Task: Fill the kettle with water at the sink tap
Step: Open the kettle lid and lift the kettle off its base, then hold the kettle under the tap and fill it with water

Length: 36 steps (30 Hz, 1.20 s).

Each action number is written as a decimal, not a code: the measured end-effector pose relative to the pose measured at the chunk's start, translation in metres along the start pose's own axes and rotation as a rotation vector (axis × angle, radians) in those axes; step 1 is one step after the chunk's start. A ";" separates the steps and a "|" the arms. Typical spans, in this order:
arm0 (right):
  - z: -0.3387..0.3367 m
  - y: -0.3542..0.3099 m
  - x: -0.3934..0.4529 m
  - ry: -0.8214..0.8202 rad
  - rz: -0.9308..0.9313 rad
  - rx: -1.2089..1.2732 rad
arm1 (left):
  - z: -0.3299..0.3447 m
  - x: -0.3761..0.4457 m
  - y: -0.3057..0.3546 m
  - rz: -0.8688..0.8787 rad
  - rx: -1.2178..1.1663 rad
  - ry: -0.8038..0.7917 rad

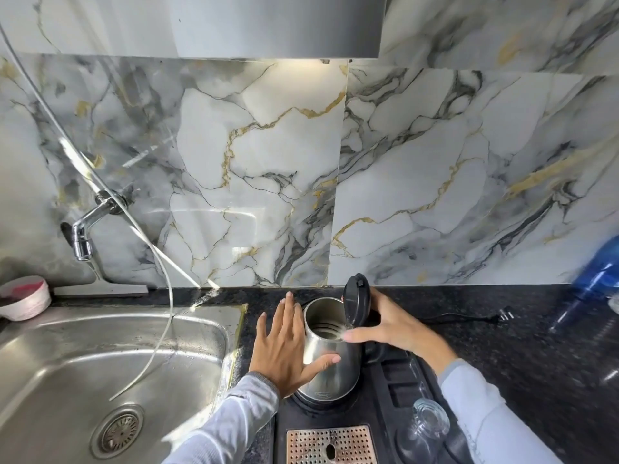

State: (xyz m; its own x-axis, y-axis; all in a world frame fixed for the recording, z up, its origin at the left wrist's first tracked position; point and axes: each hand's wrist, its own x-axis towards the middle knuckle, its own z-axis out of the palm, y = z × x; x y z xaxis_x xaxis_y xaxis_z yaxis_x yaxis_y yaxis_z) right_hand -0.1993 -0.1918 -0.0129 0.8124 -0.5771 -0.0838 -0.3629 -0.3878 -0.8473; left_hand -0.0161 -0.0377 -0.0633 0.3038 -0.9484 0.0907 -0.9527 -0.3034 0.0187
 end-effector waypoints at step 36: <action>0.100 -0.115 0.061 0.734 -0.453 -0.533 | -0.090 -0.062 -0.128 -0.052 -0.022 0.231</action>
State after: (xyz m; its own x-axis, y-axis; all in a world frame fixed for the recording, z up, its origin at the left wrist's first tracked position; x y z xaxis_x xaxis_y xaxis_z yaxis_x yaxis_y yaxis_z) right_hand -0.0627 -0.1105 0.0273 0.5079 -0.5260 0.6822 -0.3926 -0.8462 -0.3603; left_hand 0.0857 0.0682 0.0182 0.3449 -0.8843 0.3146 -0.9365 -0.3470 0.0512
